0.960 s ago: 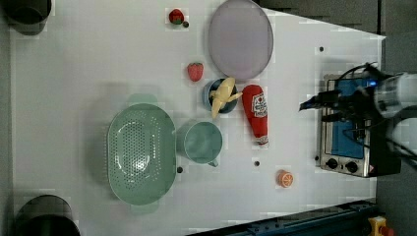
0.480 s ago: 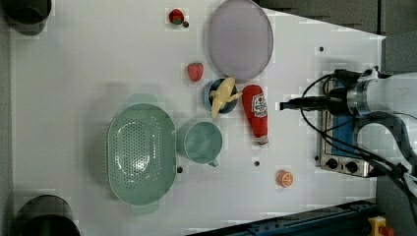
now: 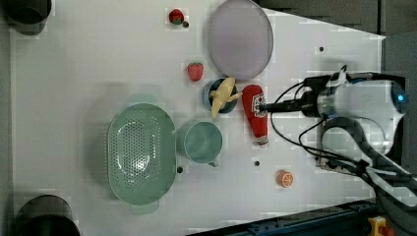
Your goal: Pick Ketchup from the table and place it in strainer.
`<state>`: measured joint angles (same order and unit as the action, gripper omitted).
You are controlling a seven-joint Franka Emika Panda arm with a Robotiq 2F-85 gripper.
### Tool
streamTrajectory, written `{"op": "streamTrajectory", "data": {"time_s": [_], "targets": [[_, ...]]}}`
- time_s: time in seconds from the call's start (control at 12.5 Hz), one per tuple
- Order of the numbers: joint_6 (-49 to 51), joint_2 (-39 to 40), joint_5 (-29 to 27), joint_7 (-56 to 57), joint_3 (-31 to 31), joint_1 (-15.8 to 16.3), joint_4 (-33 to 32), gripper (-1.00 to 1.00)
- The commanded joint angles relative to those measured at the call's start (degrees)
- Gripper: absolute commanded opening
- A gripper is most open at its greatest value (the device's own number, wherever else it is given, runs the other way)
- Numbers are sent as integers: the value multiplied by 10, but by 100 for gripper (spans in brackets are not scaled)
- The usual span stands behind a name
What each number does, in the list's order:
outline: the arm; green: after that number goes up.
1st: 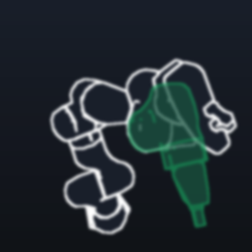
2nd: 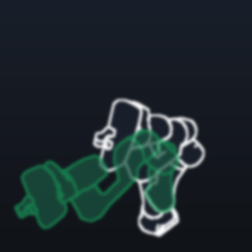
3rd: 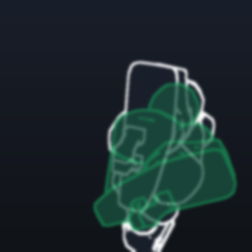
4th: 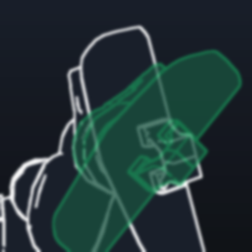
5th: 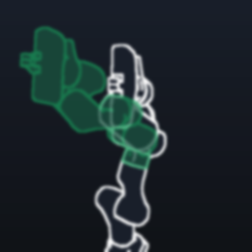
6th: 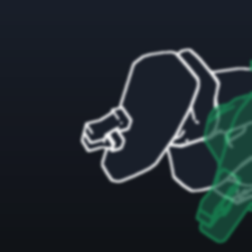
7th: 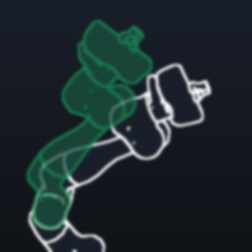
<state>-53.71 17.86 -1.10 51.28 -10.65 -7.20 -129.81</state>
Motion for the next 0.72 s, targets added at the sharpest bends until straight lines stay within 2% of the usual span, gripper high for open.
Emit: {"op": "streamTrajectory", "data": {"time_s": [0.08, 0.48, 0.72], "targets": [[-44, 28, 17, 34, 13, 1, -20, 100], [-108, 63, 17, 35, 14, 3, -27, 100], [-112, 69, 17, 35, 14, 3, -31, 100]]}}
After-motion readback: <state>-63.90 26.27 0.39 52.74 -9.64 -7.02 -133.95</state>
